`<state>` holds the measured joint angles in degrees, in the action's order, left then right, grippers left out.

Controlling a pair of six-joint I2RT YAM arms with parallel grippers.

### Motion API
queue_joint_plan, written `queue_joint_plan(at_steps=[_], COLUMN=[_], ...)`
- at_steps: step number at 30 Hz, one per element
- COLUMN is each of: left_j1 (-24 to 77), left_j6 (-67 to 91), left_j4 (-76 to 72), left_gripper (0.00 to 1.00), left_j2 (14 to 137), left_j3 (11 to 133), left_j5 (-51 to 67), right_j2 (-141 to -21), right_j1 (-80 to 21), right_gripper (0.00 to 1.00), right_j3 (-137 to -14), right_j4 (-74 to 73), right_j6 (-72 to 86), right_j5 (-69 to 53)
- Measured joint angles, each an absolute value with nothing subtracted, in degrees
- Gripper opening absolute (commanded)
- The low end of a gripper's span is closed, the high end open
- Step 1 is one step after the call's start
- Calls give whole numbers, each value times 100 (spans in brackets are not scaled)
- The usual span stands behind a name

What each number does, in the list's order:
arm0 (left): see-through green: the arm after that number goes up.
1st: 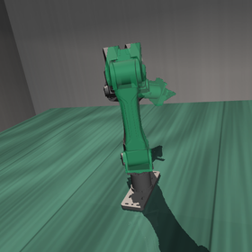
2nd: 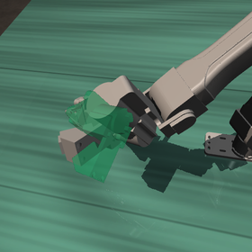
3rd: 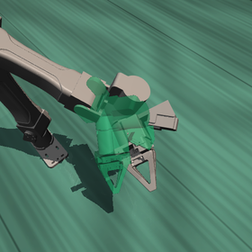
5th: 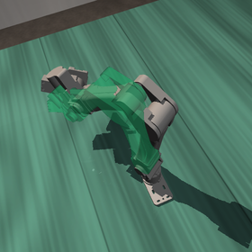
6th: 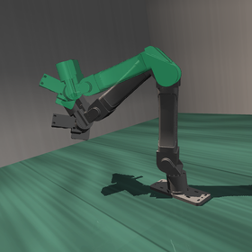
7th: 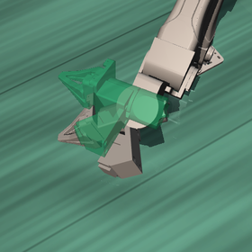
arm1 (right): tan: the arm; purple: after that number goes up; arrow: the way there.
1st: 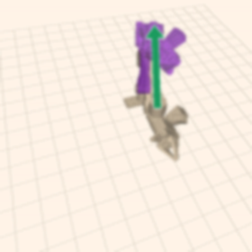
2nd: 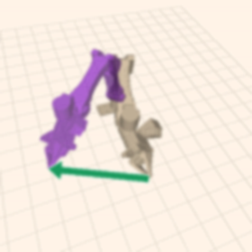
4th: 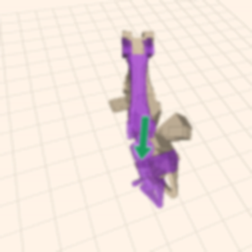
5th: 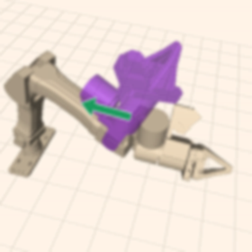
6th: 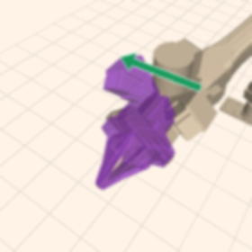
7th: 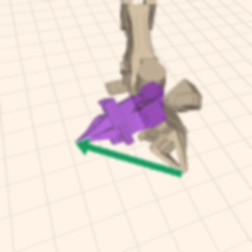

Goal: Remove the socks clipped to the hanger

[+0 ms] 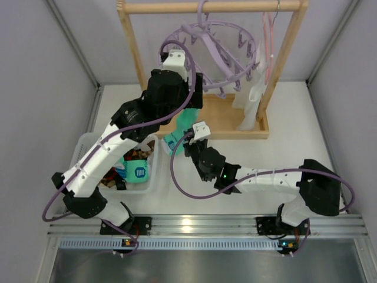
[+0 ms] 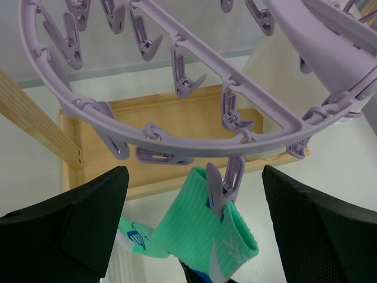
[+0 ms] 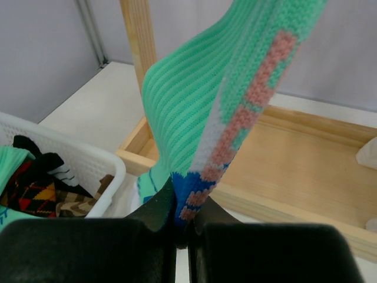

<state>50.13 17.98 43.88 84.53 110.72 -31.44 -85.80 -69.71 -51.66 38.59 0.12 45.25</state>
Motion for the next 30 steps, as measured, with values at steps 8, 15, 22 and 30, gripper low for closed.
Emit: queue_joint_plan(at_steps=[8,15,22,30], left_j1=[5015,5013,5030,5043], left_j6=[1691,1564,1476,1363], left_j4=[4388,4390,4394,4403], left_gripper=[89,82,80,74], left_j2=[8980,9030,9059,9244], left_j3=[11286,11316,11316,11316], left_j5=[-3291,-3605,-3868,-4080], right_j2=[-9004,-9063,-9214,-9437], right_j1=[-7290,-7312,-7352,-7397], right_gripper=[0,0,0,0], right_j3=[-5413,-5457,-5629,-5859], right_j4=[4272,4370,4405,4418], right_j6=[-384,-543,-648,-786], right_j5=[5146,5317,5443,5546])
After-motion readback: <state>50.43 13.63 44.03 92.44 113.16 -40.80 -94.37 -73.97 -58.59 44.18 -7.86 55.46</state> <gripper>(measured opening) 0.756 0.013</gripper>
